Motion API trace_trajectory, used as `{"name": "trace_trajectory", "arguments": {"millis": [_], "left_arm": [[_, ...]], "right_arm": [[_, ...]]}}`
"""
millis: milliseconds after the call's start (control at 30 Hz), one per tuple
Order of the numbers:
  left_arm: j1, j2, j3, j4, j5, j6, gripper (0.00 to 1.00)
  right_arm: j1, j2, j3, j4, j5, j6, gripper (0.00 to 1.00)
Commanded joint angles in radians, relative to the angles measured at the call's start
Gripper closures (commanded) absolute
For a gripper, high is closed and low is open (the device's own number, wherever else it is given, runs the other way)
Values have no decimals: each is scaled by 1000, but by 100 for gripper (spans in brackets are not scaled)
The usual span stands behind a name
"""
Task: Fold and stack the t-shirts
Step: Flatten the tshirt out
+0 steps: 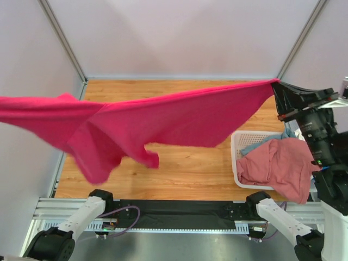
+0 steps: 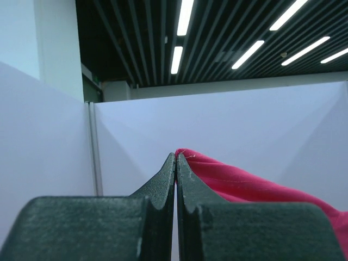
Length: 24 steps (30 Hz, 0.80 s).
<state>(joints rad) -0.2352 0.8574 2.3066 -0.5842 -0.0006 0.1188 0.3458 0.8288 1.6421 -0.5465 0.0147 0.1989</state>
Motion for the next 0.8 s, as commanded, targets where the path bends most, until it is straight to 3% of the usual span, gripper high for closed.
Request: {"name": "trace_trajectory", "arguments": {"millis": [0, 133, 333, 433, 533, 633, 767], "left_arm": [[2, 52, -13, 24, -13, 18, 100], [2, 133, -36, 9, -30, 28, 100], [4, 290, -220, -8, -27, 105, 100], [4, 339, -504, 91, -18, 153, 100], [8, 460, -683, 185, -6, 183, 100], [42, 697, -716, 236, 51, 168, 100], [54, 1099, -638, 386, -56, 176, 100]], "right_arm": [[-1, 15, 48, -72, -64, 10, 100], [-2, 49, -1, -73, -76, 0, 100], [-2, 148, -215, 55, -88, 20, 100], [-2, 259, -328, 199, -93, 2, 100], [-2, 430, -381, 314, -62, -36, 100], [-5, 637, -360, 384, 34, -73, 99], [-39, 930, -189, 364, 73, -95, 100]]}}
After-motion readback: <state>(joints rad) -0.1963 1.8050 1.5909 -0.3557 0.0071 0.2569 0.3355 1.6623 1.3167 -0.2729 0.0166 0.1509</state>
